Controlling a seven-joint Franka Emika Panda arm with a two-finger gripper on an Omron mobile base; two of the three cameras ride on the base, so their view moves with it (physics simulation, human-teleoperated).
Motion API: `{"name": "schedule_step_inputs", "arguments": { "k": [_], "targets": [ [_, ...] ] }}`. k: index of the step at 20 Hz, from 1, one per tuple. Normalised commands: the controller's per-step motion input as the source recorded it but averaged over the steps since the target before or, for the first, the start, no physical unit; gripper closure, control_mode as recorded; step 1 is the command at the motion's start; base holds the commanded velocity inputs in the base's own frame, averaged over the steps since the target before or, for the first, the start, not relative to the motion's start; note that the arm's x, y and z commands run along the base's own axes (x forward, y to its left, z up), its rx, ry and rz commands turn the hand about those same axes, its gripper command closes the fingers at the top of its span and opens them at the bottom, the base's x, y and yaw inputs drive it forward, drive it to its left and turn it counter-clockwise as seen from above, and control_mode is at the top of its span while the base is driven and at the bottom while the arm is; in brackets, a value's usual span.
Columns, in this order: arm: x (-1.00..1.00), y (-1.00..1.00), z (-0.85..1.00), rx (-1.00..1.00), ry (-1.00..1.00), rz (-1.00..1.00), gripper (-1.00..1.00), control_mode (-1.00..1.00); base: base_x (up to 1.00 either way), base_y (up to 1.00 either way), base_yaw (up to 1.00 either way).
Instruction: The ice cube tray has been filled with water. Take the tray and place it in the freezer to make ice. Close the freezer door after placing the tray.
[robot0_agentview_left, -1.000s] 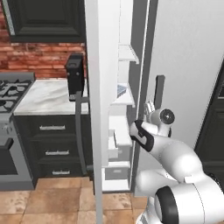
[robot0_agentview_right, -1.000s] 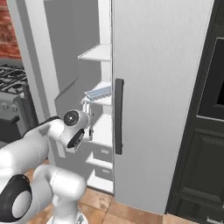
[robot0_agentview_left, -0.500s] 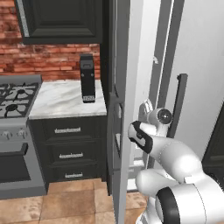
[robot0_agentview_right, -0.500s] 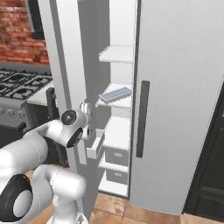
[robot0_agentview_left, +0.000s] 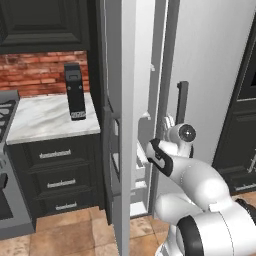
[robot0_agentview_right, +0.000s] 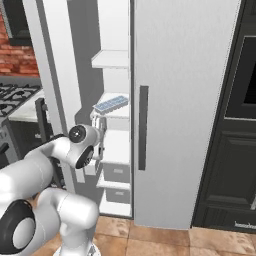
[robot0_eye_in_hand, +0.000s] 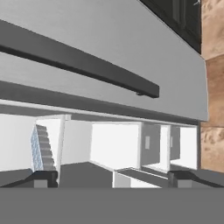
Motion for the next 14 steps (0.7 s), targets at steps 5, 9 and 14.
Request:
{"name": "schedule_step_inputs", "arguments": {
  "k": [5,9,14],
  "targets": [
    [-0.24,-0.17,0.16,0.00,-0.03,-0.07,-1.00,-1.00,0.00,0.00,0.00],
    [-0.19,-0.36,0.07,0.00,-0.03,0.00,-1.00,-1.00,0.00,0.00,0.00],
    [-0.21,-0.46,0.06,0.04,0.00,0.00,-1.00,-1.00,0.00,0.00,0.00]
  ]
}}
